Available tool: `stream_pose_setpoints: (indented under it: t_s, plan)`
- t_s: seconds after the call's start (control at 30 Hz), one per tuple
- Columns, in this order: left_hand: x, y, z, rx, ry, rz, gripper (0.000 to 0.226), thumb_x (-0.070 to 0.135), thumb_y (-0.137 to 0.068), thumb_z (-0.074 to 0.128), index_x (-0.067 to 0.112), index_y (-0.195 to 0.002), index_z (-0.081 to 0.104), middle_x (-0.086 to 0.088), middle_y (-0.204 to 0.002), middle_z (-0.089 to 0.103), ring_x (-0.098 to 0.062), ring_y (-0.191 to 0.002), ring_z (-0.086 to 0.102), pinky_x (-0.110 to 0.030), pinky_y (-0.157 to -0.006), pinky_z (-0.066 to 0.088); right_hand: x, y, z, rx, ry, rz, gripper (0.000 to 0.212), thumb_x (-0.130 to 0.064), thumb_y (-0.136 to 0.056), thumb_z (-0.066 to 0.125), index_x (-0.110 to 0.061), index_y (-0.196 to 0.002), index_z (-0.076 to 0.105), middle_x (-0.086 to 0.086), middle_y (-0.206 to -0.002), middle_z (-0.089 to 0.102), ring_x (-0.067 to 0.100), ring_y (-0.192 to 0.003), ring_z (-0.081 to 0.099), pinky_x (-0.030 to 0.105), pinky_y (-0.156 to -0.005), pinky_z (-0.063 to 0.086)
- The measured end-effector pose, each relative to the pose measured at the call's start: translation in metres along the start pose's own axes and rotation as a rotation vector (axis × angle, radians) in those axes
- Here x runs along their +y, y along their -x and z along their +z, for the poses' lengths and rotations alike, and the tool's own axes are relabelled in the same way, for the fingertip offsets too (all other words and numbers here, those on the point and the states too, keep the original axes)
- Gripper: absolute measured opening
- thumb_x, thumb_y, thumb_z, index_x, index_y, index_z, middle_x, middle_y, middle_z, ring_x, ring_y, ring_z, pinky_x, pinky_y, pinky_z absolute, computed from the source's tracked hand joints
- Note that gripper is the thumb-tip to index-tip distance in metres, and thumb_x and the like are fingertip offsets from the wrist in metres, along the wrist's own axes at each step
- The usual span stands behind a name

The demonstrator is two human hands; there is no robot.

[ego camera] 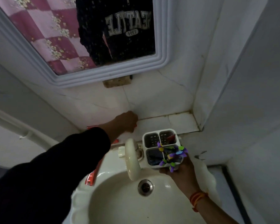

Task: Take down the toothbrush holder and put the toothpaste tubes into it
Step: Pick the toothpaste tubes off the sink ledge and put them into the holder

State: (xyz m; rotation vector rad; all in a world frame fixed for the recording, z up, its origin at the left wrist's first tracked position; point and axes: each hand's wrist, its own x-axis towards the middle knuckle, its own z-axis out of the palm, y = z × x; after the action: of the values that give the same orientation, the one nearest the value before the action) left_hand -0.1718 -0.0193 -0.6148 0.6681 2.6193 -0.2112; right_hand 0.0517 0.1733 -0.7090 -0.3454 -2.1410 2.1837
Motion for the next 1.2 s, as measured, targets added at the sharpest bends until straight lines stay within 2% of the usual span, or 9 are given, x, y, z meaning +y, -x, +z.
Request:
stream_pose_setpoints:
  t_s: [0.2, 0.33, 0.43, 0.5, 0.63, 0.73, 0.93, 1.03, 1.2]
  plan:
    - [-0.008, -0.006, 0.028, 0.135, -0.005, 0.092, 0.033, 0.015, -0.090, 0.059, 0.015, -0.122, 0.066, -0.012, -0.125, 0.063, -0.031, -0.118, 0.059, -0.037, -0.094, 0.049, 0.010, -0.004, -0.003, -0.030, 0.010, 0.040, 0.067, 0.023, -0.066, 0.077, -0.001, -0.123, 0.052, 0.019, -0.118, 0.065, 0.015, -0.094, 0.074, 0.029, -0.062, 0.063]
    - [-0.003, 0.001, 0.014, 0.371, 0.055, 0.258, 0.036, 0.020, -0.085, 0.068, 0.017, -0.121, 0.068, -0.006, -0.108, 0.071, -0.030, -0.105, 0.060, -0.039, -0.083, 0.054, 0.008, -0.005, -0.001, -0.015, 0.094, 0.008, 0.069, 0.019, -0.059, 0.083, 0.001, -0.119, 0.056, 0.016, -0.114, 0.065, -0.004, -0.093, 0.069, 0.012, -0.064, 0.057]
    - [0.016, 0.010, -0.006, 0.507, 0.323, 0.452, 0.044, 0.023, -0.090, 0.069, 0.016, -0.133, 0.063, -0.002, -0.125, 0.070, -0.022, -0.113, 0.063, -0.024, -0.097, 0.047, 0.003, -0.003, 0.000, 0.007, 0.171, -0.033, 0.071, 0.009, -0.056, 0.090, -0.010, -0.117, 0.058, 0.009, -0.115, 0.066, -0.011, -0.099, 0.064, 0.008, -0.074, 0.055]
    - [0.037, 0.020, -0.028, 0.449, 0.439, 0.512, 0.053, 0.022, -0.093, 0.067, 0.015, -0.144, 0.054, -0.002, -0.137, 0.064, -0.016, -0.118, 0.060, -0.011, -0.098, 0.039, -0.002, -0.001, 0.000, 0.023, 0.195, -0.042, 0.078, 0.001, -0.054, 0.093, -0.036, -0.113, 0.057, 0.001, -0.114, 0.065, -0.009, -0.103, 0.062, 0.018, -0.082, 0.059]
    - [0.077, 0.031, -0.076, 0.158, 0.151, 0.593, 0.067, 0.029, -0.098, 0.056, 0.025, -0.158, 0.027, -0.009, -0.124, 0.061, -0.020, -0.104, 0.057, -0.031, -0.090, 0.046, -0.007, 0.000, 0.001, 0.018, 0.197, -0.059, 0.076, -0.028, -0.051, 0.091, -0.062, -0.108, 0.054, 0.001, -0.121, 0.064, 0.015, -0.113, 0.064, 0.045, -0.088, 0.060]
    - [0.105, 0.038, -0.100, -0.091, -0.163, 0.411, 0.080, 0.037, -0.097, 0.059, 0.024, -0.160, 0.013, -0.011, -0.134, 0.059, -0.021, -0.100, 0.057, -0.032, -0.079, 0.041, -0.007, 0.002, 0.000, 0.026, 0.321, -0.134, 0.086, -0.012, -0.056, 0.092, -0.067, -0.108, 0.051, -0.004, -0.120, 0.063, 0.017, -0.116, 0.062, 0.037, -0.090, 0.059]
    - [0.141, 0.049, -0.113, -0.118, -0.618, 0.391, 0.083, 0.056, -0.061, 0.087, 0.013, -0.126, 0.060, -0.006, -0.110, 0.061, -0.022, -0.097, 0.062, -0.040, -0.084, 0.057, -0.007, -0.001, 0.003, 0.051, 0.348, -0.119, 0.074, -0.013, -0.062, 0.089, -0.042, -0.120, 0.055, -0.005, -0.121, 0.065, 0.010, -0.116, 0.062, 0.045, -0.090, 0.059]
    - [0.154, 0.053, -0.116, -0.145, -0.614, 0.386, 0.072, 0.049, -0.059, 0.090, 0.013, -0.118, 0.068, -0.005, -0.106, 0.066, -0.021, -0.085, 0.061, -0.035, -0.072, 0.057, -0.002, -0.003, 0.003, 0.053, 0.387, -0.124, 0.076, -0.020, -0.060, 0.091, -0.020, -0.127, 0.055, -0.002, -0.124, 0.064, 0.010, -0.119, 0.060, 0.042, -0.096, 0.056]
    - [0.143, 0.054, -0.128, -0.085, -0.380, 0.359, 0.054, 0.030, -0.074, 0.085, 0.021, -0.125, 0.068, -0.002, -0.131, 0.061, -0.021, -0.116, 0.059, -0.018, -0.062, 0.041, 0.000, -0.003, 0.000, 0.054, 0.387, -0.101, 0.071, -0.022, -0.057, 0.092, -0.034, -0.117, 0.056, -0.004, -0.119, 0.064, 0.004, -0.113, 0.061, 0.032, -0.095, 0.056]
